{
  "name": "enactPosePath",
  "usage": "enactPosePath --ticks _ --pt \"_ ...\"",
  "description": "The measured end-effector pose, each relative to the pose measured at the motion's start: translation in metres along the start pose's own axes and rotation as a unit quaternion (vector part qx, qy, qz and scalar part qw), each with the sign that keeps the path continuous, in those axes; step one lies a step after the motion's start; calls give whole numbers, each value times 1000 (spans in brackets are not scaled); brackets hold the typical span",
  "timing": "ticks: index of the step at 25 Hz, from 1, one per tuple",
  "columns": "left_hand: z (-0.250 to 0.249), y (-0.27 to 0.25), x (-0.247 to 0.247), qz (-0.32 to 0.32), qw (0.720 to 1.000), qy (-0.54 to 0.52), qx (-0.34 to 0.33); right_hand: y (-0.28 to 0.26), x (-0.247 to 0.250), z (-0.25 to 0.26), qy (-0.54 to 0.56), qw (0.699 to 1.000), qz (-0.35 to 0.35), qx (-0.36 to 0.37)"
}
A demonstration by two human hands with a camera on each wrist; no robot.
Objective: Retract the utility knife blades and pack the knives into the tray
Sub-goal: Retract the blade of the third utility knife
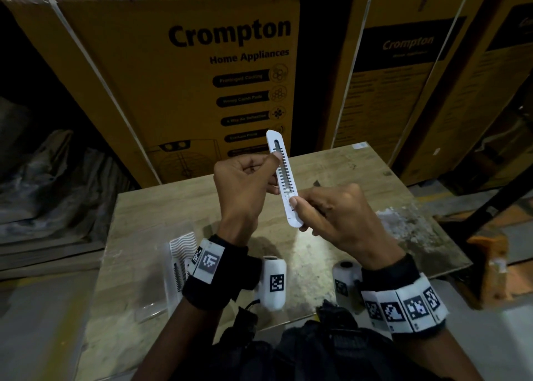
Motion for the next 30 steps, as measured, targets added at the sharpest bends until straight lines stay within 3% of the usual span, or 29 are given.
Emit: enactPosePath --ticks 4,13,17,22,28,30 --pt "-1 2 5 17 1000 3 -8 2 -2 1 11 1000 10 3" --pt "11 -7 3 31 999 5 -42 -7 -19 -2 33 998 -43 -15" --pt "7 -5 -6 21 997 25 -75 -5 -7 -12 110 993 -11 -46" --pt "15 1 -20 -38 993 20 -113 4 5 -34 331 931 42 -151" --pt "64 -6 -19 -129 988 67 -47 7 -18 -79 354 899 143 -212" --pt "88 -20 -7 -125 988 86 -12 6 -38 -90 353 895 166 -217"
Point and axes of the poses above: each hand's wrist, its own y-axis towards the middle knuckle, its own x-axis out of the back of the hand, z = x × y, the point moved 2 cm from there along y, towards the middle knuckle, and after that the axes turned 14 degrees about z, right-handed, at the moved point
